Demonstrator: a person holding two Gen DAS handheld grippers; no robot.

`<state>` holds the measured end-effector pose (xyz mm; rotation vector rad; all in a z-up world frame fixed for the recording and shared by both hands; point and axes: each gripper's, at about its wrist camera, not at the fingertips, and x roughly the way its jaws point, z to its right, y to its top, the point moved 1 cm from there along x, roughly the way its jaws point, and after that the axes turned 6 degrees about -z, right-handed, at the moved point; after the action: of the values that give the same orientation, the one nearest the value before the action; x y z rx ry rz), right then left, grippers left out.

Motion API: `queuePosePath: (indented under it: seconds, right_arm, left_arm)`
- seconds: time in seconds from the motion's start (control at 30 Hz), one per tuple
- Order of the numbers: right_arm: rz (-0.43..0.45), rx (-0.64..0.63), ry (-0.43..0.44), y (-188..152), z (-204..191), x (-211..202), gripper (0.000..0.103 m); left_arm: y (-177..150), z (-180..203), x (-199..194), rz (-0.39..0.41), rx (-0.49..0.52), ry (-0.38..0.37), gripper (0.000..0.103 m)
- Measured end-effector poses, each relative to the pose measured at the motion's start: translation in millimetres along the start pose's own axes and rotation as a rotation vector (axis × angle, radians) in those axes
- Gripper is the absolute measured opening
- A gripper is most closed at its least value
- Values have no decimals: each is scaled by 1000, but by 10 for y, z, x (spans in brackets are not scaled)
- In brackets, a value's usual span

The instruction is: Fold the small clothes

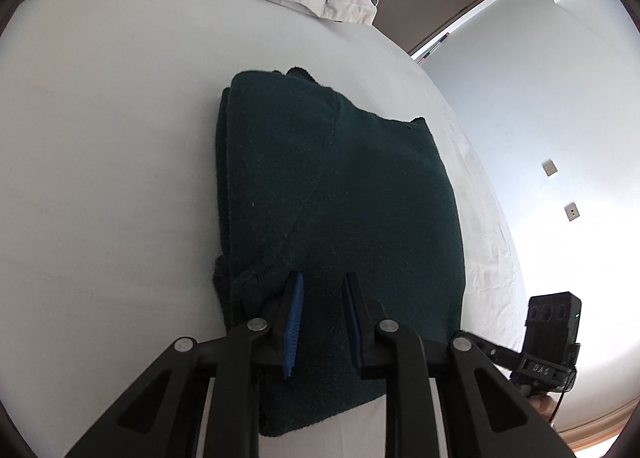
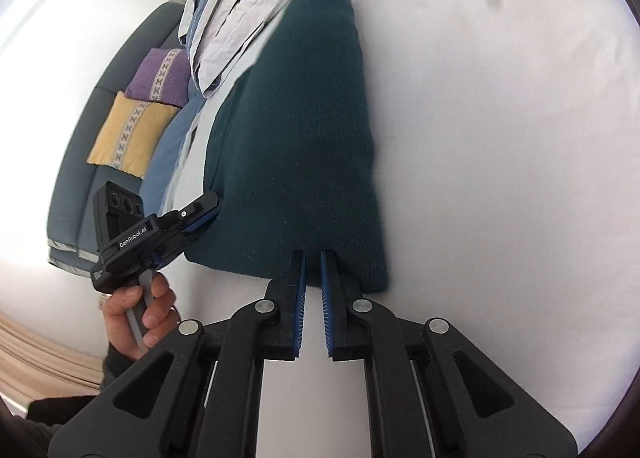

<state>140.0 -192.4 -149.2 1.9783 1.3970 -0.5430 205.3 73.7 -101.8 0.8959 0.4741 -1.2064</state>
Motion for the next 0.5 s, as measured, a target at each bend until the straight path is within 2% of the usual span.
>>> queuePosePath:
  seconds: [0.07,0.13,0.17,0.23,0.4,0.5]
  right_arm:
    - [52,-26,23,154,-77,-166,19]
    - [94,-38,39,406,-180,-259,30]
    - [103,-42,31,559,-231,-250,42]
    - [105,-43,44,843,-304,-159,52]
    - [50,-14,123,1558,-440,298,52]
    - [3,53,73,1890,-410,644,52]
  left_arm:
    - [33,114,-158,44,27,3,31]
    - [125,245,-307,104,54,-2,45]
    - [179,298,-338,123,65,2,48]
    - [345,399,-319,142,89,13,49]
    - [753,450,7,126,73,27,49]
    - [903,451,239,105,95,99,49]
